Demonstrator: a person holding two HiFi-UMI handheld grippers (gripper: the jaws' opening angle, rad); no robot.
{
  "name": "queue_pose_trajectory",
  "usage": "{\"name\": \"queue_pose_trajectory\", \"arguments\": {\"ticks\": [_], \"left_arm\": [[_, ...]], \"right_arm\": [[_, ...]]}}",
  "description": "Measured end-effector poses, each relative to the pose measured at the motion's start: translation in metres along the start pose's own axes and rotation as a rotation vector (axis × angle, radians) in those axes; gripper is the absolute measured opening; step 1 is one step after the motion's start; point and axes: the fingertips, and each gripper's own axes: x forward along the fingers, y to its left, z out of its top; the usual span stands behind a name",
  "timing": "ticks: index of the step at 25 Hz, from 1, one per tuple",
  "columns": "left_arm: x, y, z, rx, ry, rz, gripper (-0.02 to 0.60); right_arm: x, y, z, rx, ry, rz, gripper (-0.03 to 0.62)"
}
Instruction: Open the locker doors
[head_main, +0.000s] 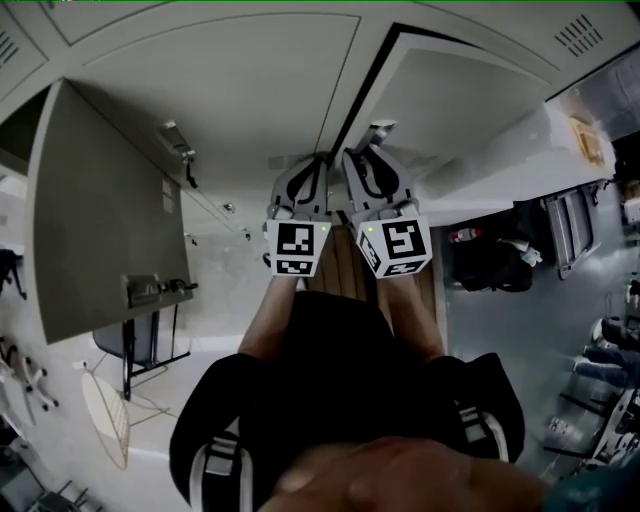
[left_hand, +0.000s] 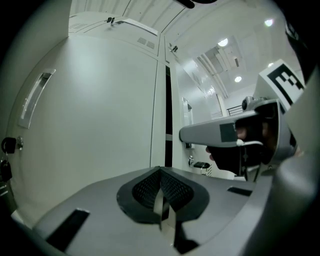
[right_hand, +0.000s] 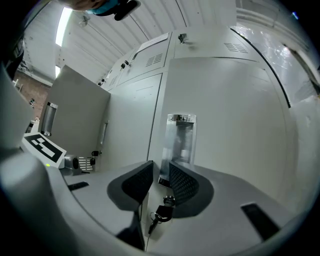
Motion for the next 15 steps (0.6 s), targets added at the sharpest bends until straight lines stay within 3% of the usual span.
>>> {"name": "queue_pose_trajectory", "arguments": {"ticks": [15], "left_arm": [[-0.028,-0.029,0.024,0.015,-0.014,0.013,0.011]], "right_arm": [[-0.058,0.008,-0.002,0.050,-0.008,0.084,0.115]]}}
